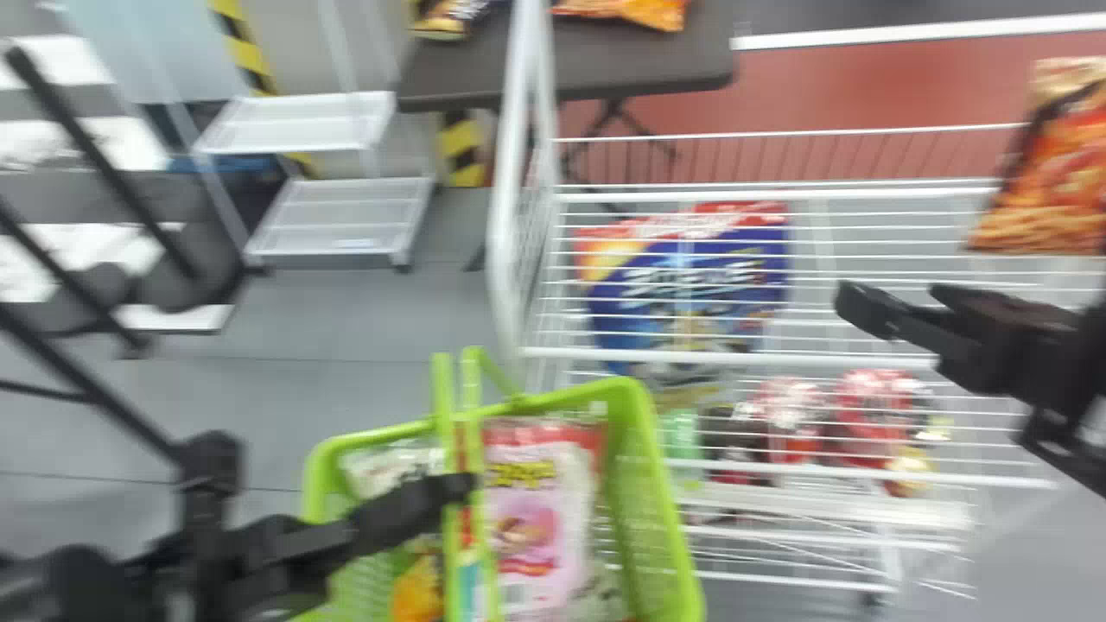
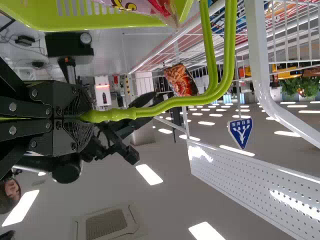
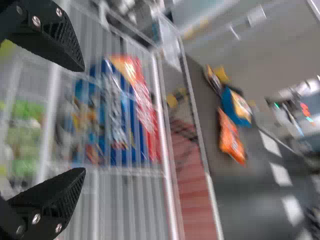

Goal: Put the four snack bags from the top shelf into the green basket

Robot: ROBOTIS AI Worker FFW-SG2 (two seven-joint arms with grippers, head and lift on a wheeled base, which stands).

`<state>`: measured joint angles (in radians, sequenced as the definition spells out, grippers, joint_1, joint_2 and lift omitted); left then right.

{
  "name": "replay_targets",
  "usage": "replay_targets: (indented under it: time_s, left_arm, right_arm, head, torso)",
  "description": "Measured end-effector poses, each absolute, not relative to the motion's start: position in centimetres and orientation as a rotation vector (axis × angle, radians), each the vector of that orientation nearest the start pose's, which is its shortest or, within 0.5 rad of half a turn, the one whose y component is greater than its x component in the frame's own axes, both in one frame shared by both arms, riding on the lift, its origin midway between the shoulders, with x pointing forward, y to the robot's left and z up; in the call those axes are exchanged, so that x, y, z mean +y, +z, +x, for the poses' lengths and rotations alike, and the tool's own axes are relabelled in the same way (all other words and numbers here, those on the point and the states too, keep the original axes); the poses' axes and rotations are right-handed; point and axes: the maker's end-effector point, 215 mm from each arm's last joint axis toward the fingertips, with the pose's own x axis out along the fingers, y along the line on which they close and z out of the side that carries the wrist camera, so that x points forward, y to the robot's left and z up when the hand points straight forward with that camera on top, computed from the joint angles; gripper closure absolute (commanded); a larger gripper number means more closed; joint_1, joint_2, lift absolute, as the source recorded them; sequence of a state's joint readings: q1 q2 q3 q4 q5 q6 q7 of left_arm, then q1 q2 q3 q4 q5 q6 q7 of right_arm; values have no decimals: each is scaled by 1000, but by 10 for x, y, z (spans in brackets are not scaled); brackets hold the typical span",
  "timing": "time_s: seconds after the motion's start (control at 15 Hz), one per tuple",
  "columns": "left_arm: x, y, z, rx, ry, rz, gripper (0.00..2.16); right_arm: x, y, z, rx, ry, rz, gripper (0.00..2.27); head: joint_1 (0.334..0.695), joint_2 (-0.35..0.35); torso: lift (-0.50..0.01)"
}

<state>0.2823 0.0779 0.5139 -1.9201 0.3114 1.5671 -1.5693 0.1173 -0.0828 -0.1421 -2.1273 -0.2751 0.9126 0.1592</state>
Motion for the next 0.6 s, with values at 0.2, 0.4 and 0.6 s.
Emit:
replay_targets:
  time_s: [0.2,0.4,0.6]
  left_arm:
    - [194,-367,283,733,-993,-1325,2142]
    - [195,-369,283,734,-989,-1331,2142]
    - [195,-371,283,736,-985,-1338,2142]
  right_arm:
    - [-298,-361,573,385,28,98,56]
    - [-352,-373,610,372,-98,34,56]
    - [-388,-387,635,387,-162,-8,56]
  head:
    - [695,-133]
    - [695,-185]
    - [695,-229]
  torso:
    - [0]
    - [0]
    - [0]
